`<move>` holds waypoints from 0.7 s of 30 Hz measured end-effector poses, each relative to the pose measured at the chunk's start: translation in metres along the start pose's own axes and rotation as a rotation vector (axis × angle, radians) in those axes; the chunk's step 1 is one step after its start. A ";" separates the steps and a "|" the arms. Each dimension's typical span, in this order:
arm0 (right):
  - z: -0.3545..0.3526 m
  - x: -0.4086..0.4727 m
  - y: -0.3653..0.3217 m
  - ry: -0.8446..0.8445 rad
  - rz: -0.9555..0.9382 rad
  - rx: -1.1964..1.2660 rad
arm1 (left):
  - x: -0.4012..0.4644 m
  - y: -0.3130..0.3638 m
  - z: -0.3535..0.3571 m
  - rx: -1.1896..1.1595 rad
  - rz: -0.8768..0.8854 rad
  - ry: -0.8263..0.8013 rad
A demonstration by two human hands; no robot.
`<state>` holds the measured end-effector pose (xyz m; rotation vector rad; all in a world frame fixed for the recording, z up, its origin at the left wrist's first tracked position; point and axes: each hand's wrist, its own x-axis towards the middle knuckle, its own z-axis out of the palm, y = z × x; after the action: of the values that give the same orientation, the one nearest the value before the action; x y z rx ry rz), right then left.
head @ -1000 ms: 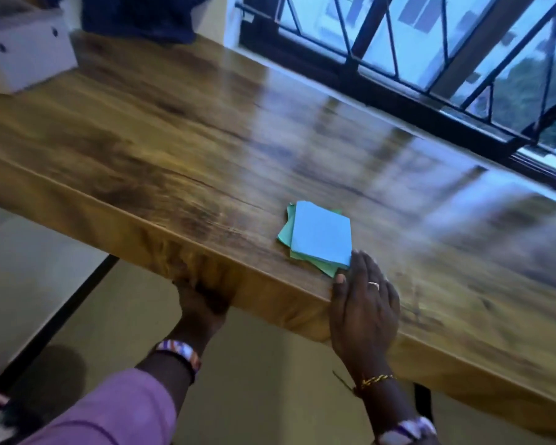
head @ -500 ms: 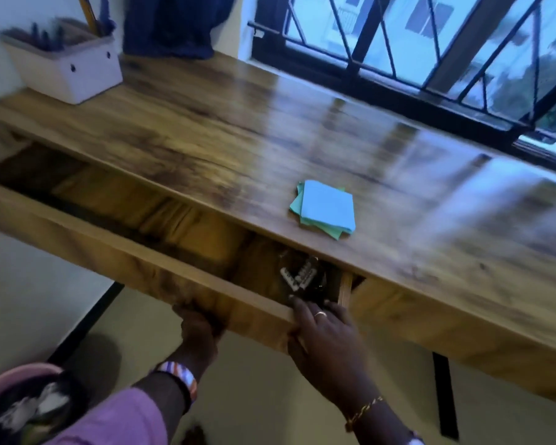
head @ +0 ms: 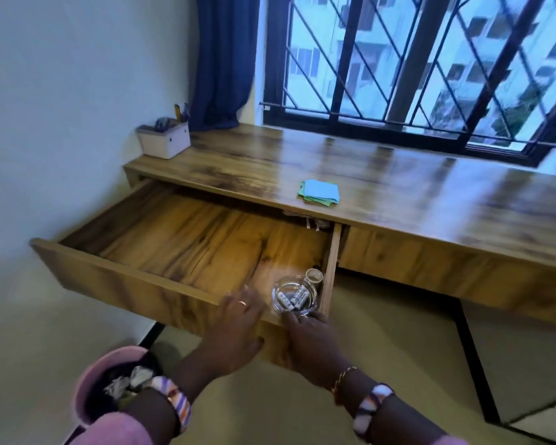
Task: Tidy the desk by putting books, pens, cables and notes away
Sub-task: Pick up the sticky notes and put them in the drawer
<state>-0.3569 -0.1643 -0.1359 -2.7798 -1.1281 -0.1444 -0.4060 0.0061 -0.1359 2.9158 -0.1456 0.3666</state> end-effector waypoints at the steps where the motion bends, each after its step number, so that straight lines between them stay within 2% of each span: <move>1: -0.004 -0.005 -0.005 -0.034 -0.016 -0.002 | -0.006 0.007 -0.006 0.023 0.004 -0.119; 3: -0.010 -0.016 -0.014 -0.137 -0.055 -0.023 | -0.015 0.016 -0.017 0.041 -0.090 -0.302; 6: -0.018 -0.030 -0.029 -0.218 -0.019 -0.031 | -0.029 0.017 -0.026 0.052 -0.121 -0.365; 14: -0.027 -0.071 -0.071 -0.254 0.020 -0.014 | -0.074 0.020 -0.048 0.083 -0.035 -0.392; 21: -0.032 -0.102 -0.105 -0.240 0.085 -0.027 | -0.112 0.028 -0.063 0.057 -0.046 -0.400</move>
<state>-0.5039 -0.1647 -0.1090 -2.9239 -1.0594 0.1894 -0.5325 -0.0003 -0.0994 3.0049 -0.1267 -0.2273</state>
